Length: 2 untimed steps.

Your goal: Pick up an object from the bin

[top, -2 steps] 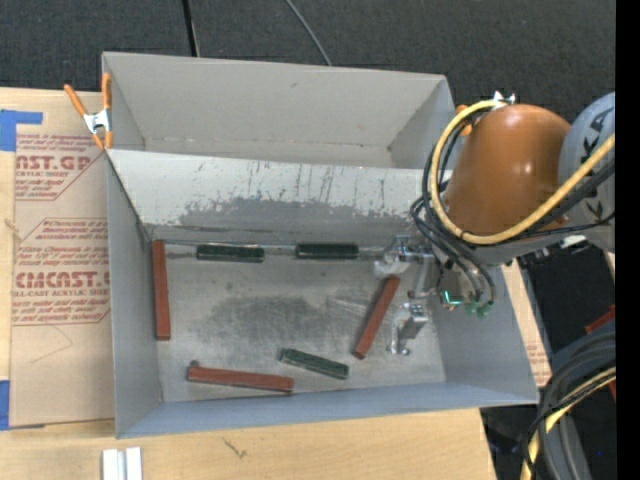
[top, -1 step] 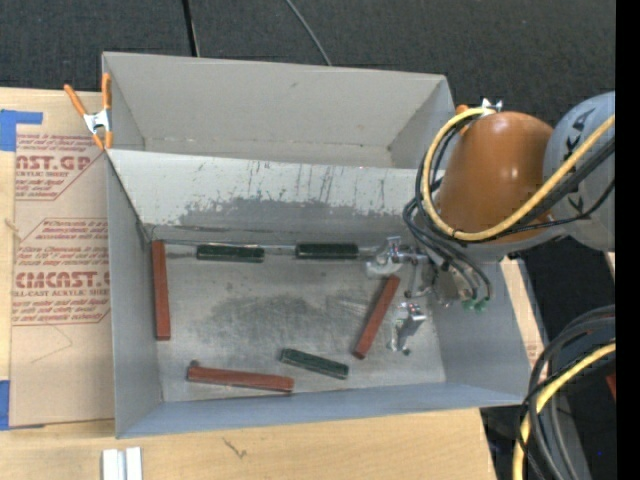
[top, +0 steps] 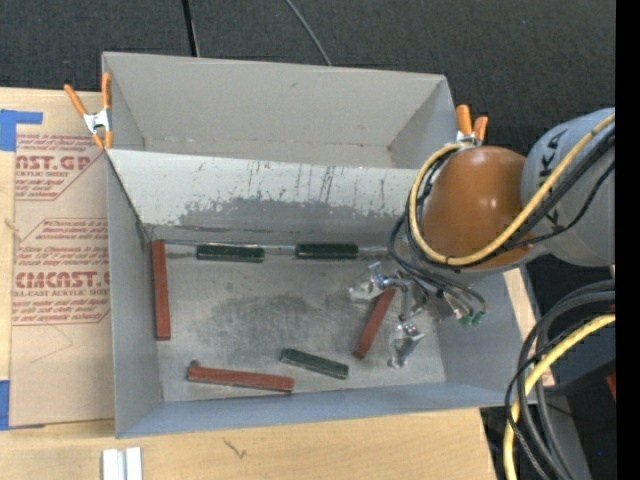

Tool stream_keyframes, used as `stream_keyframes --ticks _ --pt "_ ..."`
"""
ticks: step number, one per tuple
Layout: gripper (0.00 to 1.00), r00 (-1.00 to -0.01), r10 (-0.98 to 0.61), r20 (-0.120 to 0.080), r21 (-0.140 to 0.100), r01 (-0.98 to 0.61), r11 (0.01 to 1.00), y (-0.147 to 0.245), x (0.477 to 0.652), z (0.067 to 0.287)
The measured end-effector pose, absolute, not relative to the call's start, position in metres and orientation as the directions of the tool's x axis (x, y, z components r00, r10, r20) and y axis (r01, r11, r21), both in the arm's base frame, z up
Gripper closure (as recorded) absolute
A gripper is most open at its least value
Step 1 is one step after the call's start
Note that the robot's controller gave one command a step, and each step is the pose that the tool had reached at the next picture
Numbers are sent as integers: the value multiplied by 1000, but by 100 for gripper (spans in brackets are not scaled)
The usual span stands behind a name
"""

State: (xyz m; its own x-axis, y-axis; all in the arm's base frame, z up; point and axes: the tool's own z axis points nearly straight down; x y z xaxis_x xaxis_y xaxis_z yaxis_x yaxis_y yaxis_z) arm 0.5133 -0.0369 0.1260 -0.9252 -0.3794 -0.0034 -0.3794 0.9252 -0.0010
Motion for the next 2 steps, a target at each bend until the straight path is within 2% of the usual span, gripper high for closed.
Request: stream_keyframes --ticks 1,2 --pt "100 -858 -514 -11 -5 -514 858 -39 546 76" --pt "100 -858 -514 -12 -5 -514 858 -39 546 76"
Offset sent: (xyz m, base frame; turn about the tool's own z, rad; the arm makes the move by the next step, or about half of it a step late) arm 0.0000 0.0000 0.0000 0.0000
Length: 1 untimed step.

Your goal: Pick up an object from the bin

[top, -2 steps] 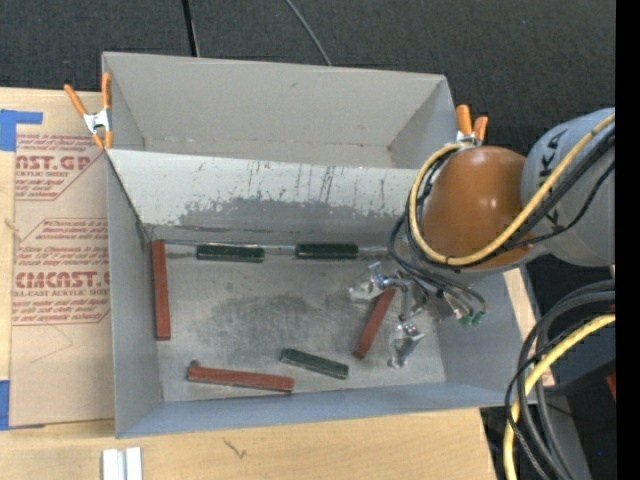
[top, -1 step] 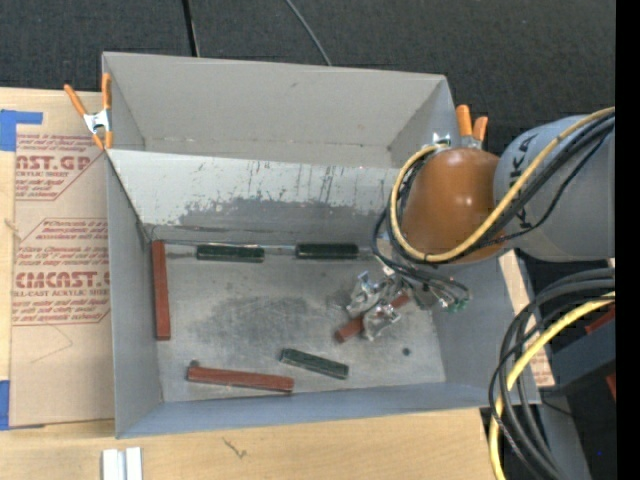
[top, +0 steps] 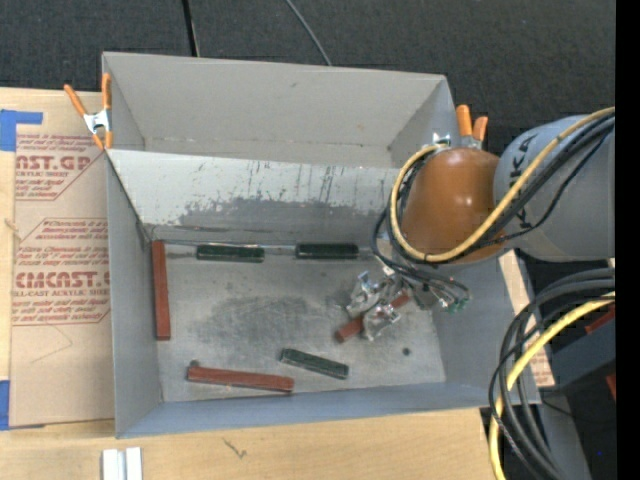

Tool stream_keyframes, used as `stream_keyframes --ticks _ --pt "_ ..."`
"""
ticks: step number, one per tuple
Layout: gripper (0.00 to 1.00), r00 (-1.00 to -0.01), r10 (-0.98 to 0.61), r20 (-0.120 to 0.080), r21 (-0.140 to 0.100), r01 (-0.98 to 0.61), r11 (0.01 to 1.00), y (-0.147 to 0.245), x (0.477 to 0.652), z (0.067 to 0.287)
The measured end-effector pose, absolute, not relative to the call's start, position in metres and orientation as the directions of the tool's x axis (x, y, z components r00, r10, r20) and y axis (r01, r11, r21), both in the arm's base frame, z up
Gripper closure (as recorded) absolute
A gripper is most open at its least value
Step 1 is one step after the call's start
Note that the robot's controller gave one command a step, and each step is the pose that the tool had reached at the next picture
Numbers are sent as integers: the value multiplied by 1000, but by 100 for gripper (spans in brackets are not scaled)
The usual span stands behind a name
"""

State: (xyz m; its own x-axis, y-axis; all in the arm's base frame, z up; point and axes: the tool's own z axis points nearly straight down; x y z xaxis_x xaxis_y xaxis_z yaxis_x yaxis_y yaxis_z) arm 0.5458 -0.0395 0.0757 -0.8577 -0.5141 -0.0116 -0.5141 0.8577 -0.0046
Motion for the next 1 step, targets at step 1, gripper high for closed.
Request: stream_keyframes --ticks 1 --pt "100 -820 -573 -2 0 -573 820 -42 552 280"
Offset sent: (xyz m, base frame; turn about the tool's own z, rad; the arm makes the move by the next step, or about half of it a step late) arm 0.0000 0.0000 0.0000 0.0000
